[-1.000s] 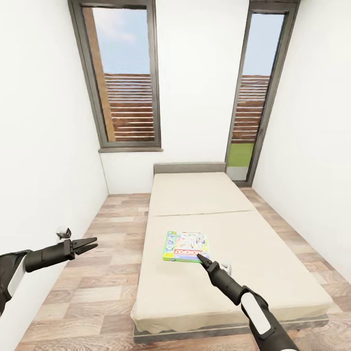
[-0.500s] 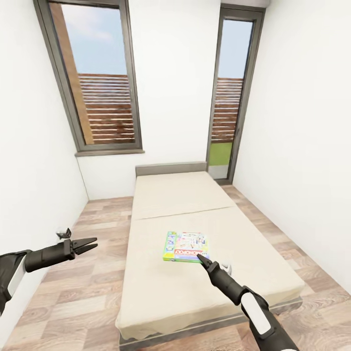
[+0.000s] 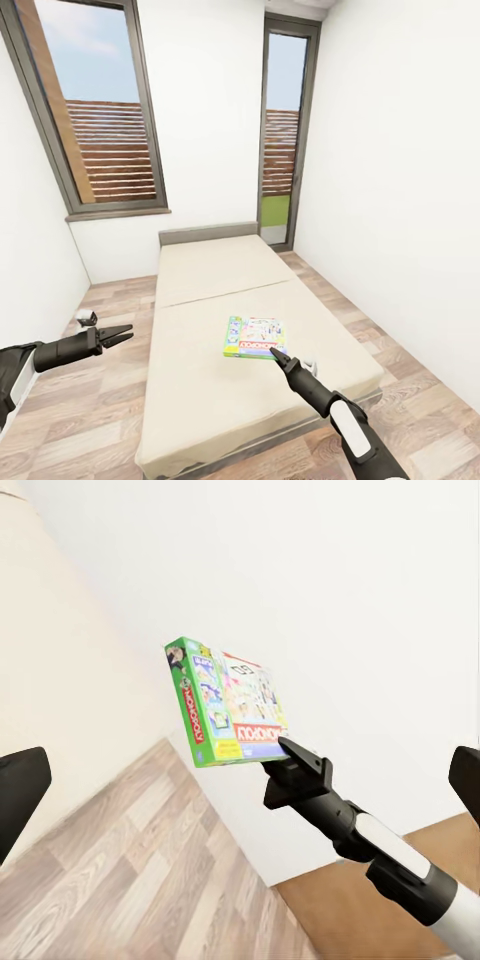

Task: Put all the toys in the child's room - the three board games (two on the bed and one on the table), the two jigsaw puzzles on the table, and the tennis ball on the table - inside the toy box on the table in the child's room.

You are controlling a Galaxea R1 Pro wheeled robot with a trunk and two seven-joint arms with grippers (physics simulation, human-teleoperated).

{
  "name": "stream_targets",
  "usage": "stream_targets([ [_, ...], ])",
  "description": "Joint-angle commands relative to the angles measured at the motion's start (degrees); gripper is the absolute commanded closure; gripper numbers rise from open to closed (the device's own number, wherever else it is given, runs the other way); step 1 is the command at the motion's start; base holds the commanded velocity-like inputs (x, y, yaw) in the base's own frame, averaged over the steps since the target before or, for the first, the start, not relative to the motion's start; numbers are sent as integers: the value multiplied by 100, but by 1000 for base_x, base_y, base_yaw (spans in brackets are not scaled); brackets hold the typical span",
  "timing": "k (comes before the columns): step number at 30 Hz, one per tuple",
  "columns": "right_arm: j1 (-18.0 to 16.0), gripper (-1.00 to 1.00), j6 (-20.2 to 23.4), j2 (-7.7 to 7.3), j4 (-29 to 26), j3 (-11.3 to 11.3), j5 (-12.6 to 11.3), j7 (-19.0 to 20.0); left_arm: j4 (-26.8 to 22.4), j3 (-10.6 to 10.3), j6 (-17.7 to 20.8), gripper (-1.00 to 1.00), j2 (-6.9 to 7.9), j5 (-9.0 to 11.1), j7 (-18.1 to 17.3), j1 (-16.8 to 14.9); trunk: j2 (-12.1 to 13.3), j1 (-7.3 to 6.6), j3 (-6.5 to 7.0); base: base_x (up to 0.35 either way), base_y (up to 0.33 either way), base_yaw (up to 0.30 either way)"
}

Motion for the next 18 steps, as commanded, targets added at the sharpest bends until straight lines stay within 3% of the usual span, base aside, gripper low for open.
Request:
stream_targets([
  [1,-6,100,53,6,1,-24,-46,8,-2,0,60,-100,3,6,-17,-2,-7,1,-5,0,0,-262],
  [18,-6,100,53,10,3,-30,-46,8,-2,-1,60,-100,3,6,-3,-2,-7,1,54,0,0,-262],
])
